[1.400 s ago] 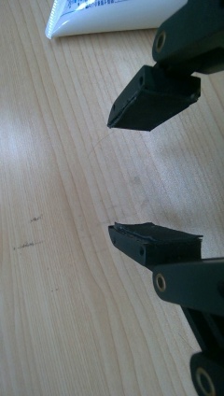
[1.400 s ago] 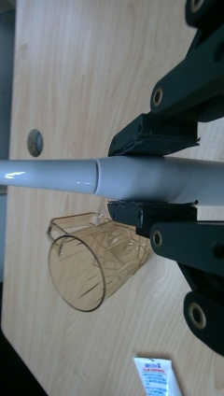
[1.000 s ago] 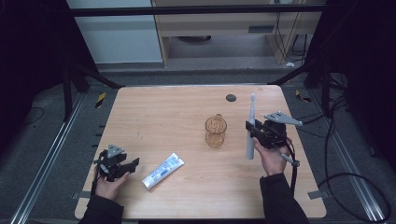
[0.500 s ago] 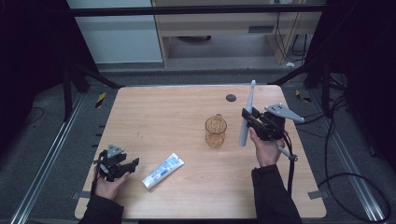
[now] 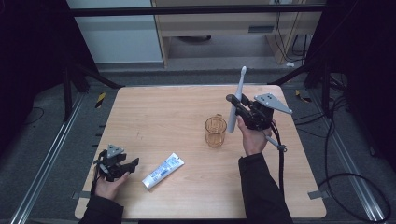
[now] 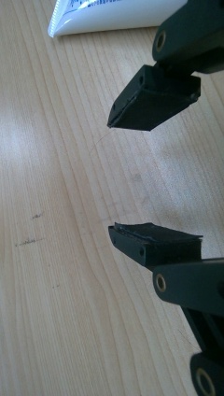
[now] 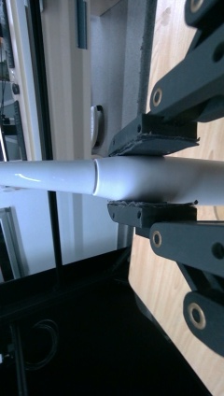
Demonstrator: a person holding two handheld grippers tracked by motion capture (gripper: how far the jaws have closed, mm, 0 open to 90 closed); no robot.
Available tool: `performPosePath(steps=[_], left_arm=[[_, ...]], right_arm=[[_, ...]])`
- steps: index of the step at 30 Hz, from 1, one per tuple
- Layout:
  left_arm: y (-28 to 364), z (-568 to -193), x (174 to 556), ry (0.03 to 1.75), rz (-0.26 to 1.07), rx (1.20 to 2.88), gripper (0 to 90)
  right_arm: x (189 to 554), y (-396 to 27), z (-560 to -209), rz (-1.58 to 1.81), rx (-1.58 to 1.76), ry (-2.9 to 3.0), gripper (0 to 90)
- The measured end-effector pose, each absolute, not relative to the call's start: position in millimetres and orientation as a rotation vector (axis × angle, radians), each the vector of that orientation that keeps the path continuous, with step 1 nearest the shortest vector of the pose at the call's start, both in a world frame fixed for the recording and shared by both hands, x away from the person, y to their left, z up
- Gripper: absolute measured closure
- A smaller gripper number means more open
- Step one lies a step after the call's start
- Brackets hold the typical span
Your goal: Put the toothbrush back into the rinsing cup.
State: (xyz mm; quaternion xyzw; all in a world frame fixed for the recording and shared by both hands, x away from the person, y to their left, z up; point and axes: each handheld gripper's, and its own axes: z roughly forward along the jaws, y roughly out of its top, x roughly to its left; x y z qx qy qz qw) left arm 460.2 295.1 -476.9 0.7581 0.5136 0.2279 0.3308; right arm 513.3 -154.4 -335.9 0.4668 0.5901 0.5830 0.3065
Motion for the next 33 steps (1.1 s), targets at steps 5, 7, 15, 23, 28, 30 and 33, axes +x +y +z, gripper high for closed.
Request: performPosePath(steps=[5,7,15,23,28,30,33], left_arm=[[295,-477,460,1.342,0.596,1.983,40.6],[295,-477,460,1.342,0.597,1.983,40.6],[296,-477,460,1.343,0.596,1.982,40.6],[296,-477,460,1.342,0.596,1.981,40.6],[296,-477,460,1.341,0.596,1.981,40.6],[296,-477,460,1.341,0.596,1.981,40.6],[296,-477,460,1.341,0.596,1.982,40.6]], right_arm=[[520,-150,-337,1.556,1.224,1.535,67.8],[523,-149,-339,1.56,1.224,1.529,67.8],[535,-142,-348,1.574,1.218,1.513,67.8],[545,-134,-359,1.557,1.221,1.53,67.8],[548,-130,-364,1.547,1.215,1.543,67.8],[549,-129,-366,1.542,1.209,1.545,67.8],[550,-128,-370,1.535,1.206,1.551,67.8]])
